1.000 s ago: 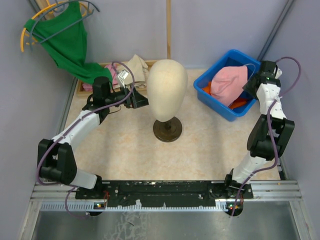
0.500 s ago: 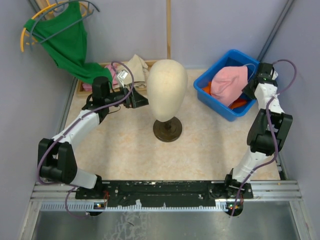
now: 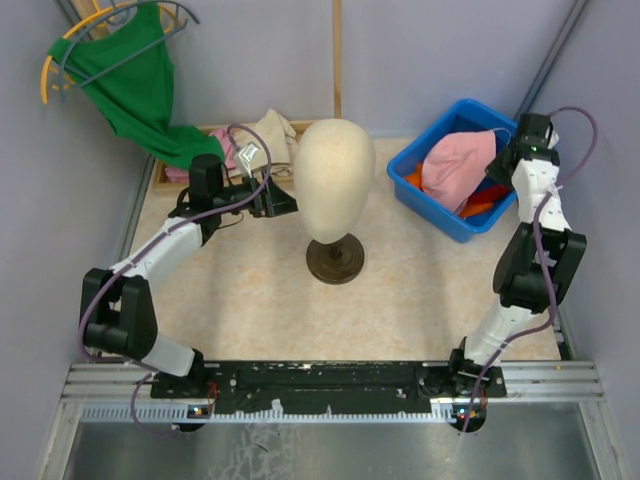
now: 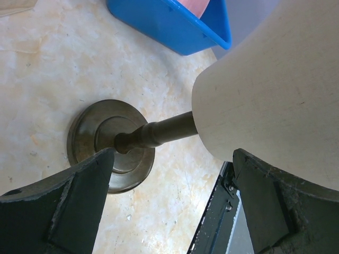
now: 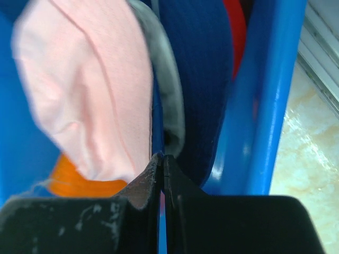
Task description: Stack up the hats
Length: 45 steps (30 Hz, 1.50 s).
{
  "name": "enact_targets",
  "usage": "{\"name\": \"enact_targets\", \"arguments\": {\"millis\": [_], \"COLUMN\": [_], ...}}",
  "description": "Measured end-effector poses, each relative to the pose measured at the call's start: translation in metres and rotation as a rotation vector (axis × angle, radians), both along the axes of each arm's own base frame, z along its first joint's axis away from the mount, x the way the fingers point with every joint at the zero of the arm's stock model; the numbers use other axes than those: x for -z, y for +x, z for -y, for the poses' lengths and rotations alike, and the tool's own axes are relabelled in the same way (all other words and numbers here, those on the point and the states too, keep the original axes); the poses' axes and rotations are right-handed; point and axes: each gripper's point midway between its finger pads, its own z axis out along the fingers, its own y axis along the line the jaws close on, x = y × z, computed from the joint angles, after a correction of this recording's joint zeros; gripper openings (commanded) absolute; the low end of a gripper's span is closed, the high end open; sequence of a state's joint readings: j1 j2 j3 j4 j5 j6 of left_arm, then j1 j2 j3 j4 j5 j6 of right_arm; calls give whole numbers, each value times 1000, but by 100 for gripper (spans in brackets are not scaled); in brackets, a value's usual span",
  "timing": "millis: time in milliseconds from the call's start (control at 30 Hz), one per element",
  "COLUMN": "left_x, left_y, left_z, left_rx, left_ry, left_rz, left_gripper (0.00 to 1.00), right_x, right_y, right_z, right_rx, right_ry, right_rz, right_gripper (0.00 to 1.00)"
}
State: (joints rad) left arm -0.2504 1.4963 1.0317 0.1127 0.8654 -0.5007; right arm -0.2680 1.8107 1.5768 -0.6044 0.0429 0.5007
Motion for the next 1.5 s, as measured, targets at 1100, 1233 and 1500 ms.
{"name": "enact_targets", "arguments": {"millis": [1100,1233,1500], "left_x": [-10,-20,-36], "left_y": [34,38,40], "left_z": [-18,-21,-21], "left_rx": [-81,-96,-101], "left_ry": [15,-3,-23], "left_rz": [6,6,25], "left_gripper": [98,98,98], "right_x": [-269,-293,-358], "right_y": [11,18,23], "right_z": [-55,-120,-227], "right_rx": [-58,-156,-298], "right_ry": [-210,-71,226], "right_rz": [451,554,803], "right_gripper": [0,0,0]}}
